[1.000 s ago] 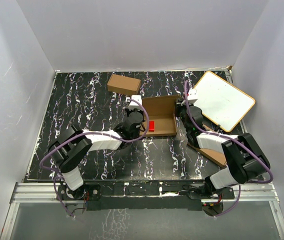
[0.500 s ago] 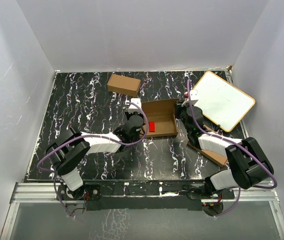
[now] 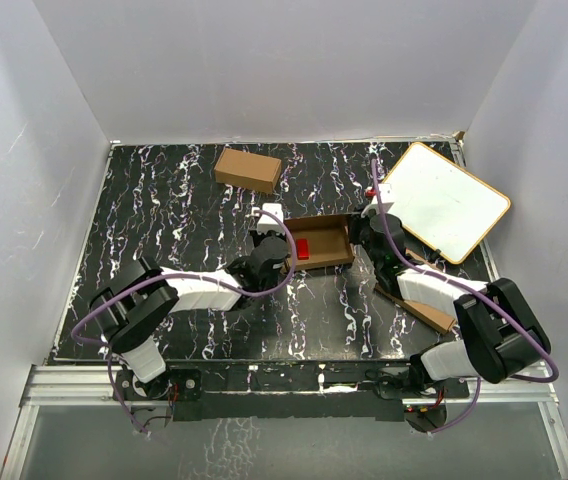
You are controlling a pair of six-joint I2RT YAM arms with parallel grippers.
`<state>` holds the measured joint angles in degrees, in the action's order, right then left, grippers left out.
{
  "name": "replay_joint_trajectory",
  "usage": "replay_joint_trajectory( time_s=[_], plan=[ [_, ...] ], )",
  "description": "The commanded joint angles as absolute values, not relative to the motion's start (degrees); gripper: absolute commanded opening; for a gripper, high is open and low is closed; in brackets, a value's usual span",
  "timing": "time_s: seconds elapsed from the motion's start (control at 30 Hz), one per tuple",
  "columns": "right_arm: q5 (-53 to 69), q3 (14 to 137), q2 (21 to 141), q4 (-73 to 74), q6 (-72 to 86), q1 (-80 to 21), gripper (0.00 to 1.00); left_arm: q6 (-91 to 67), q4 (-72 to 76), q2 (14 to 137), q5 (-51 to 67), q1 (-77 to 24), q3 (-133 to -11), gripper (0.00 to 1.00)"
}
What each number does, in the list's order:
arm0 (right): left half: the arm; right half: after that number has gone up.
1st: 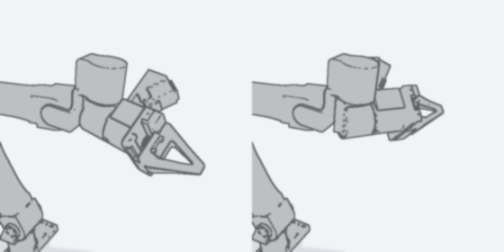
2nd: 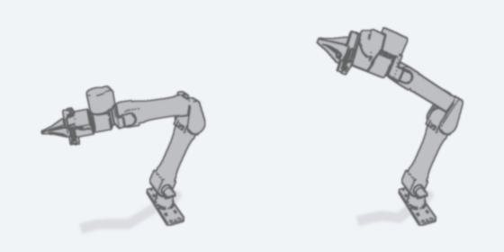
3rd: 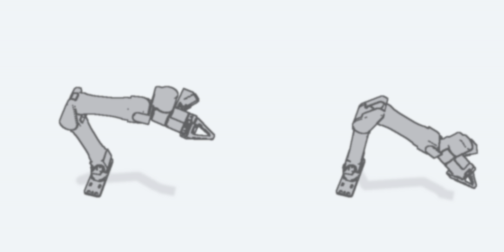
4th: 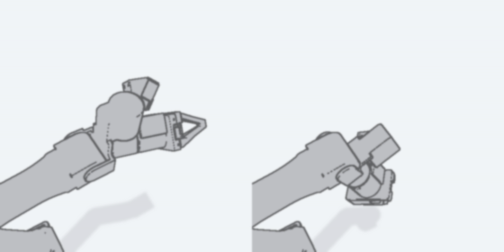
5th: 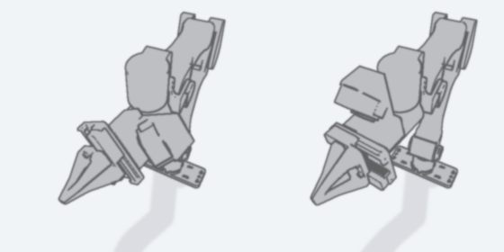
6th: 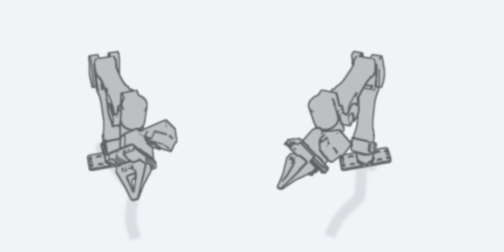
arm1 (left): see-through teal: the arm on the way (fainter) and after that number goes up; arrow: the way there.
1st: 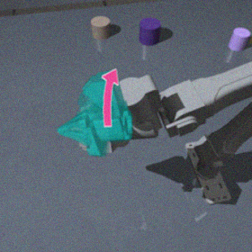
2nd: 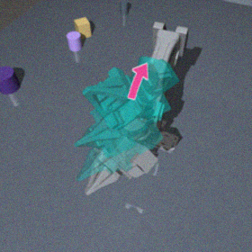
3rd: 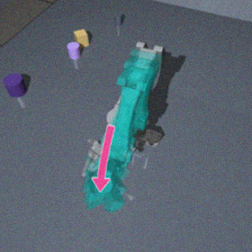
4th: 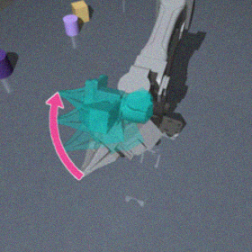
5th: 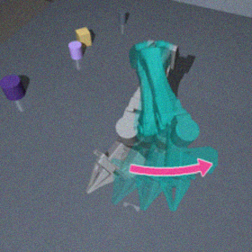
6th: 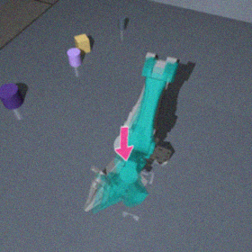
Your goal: Fold the paper box
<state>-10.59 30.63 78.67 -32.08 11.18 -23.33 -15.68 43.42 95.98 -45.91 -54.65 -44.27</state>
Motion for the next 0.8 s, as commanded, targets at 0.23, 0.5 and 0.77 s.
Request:
replay_joint_trajectory(
  time_s=[0.23,0.5,0.77],
  plan=[
    [-3.12,31.4,74.62,-28.43,6.07,-26.1,0.14,-19.37,42.24,91.84,-40.05,-57.81,-42.18,0.0],
    [1.45,31.54,72.3,-24.27,1.41,-26.01,0.24,-20.43,41.36,90.75,-41.03,-58.43,-40.35,0.0],
    [4.24,30.44,67.45,-18.74,-5.14,-24.93,0.44,-21.16,41.09,91.55,-42.2,-58.71,-40.62,0.0]
  ],
)
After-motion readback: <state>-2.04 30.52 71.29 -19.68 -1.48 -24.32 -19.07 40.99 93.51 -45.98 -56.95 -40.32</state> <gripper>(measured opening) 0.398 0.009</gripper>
